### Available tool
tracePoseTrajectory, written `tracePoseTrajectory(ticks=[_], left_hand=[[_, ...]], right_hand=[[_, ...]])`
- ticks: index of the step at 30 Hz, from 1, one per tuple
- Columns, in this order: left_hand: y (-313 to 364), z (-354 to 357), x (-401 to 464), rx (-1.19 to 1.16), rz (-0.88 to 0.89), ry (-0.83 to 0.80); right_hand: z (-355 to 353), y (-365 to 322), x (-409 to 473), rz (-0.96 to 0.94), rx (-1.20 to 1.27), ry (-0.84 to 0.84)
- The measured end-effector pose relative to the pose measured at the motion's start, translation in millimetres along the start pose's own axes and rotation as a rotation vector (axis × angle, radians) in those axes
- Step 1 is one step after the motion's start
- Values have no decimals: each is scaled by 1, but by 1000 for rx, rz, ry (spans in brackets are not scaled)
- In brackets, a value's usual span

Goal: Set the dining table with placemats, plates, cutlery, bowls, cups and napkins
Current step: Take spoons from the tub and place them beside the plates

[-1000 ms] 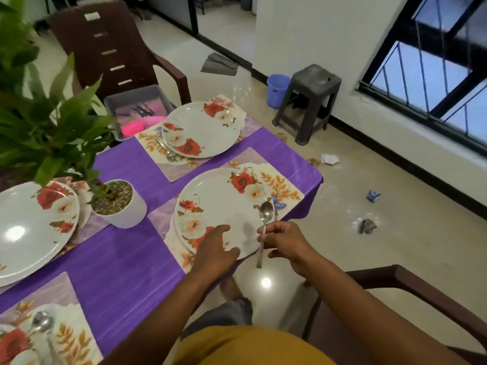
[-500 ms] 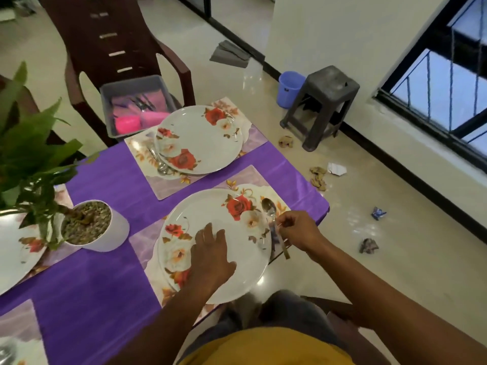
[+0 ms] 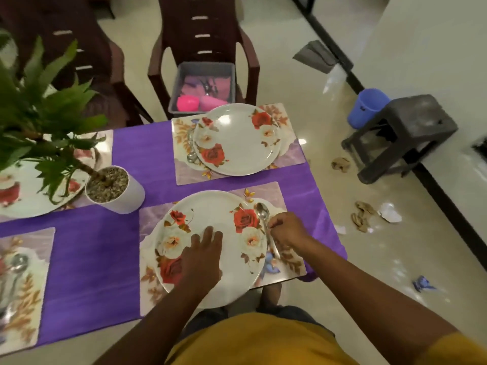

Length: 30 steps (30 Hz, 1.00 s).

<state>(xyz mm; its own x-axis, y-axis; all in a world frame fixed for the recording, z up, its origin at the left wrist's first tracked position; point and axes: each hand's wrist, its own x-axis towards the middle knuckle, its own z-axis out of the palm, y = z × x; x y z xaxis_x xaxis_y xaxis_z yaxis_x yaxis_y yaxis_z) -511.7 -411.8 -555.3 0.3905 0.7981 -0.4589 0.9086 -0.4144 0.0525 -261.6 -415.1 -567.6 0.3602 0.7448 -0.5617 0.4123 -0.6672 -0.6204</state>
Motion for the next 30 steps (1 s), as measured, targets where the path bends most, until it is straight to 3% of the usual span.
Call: tracePoseTrajectory(ticks=[7, 30], left_hand=[[15, 1, -3, -41, -110, -18], [12, 16, 5, -40, -117, 47]], right_hand=[[2, 8, 17, -73, -39, -14], [9, 12, 19, -127, -80, 36]])
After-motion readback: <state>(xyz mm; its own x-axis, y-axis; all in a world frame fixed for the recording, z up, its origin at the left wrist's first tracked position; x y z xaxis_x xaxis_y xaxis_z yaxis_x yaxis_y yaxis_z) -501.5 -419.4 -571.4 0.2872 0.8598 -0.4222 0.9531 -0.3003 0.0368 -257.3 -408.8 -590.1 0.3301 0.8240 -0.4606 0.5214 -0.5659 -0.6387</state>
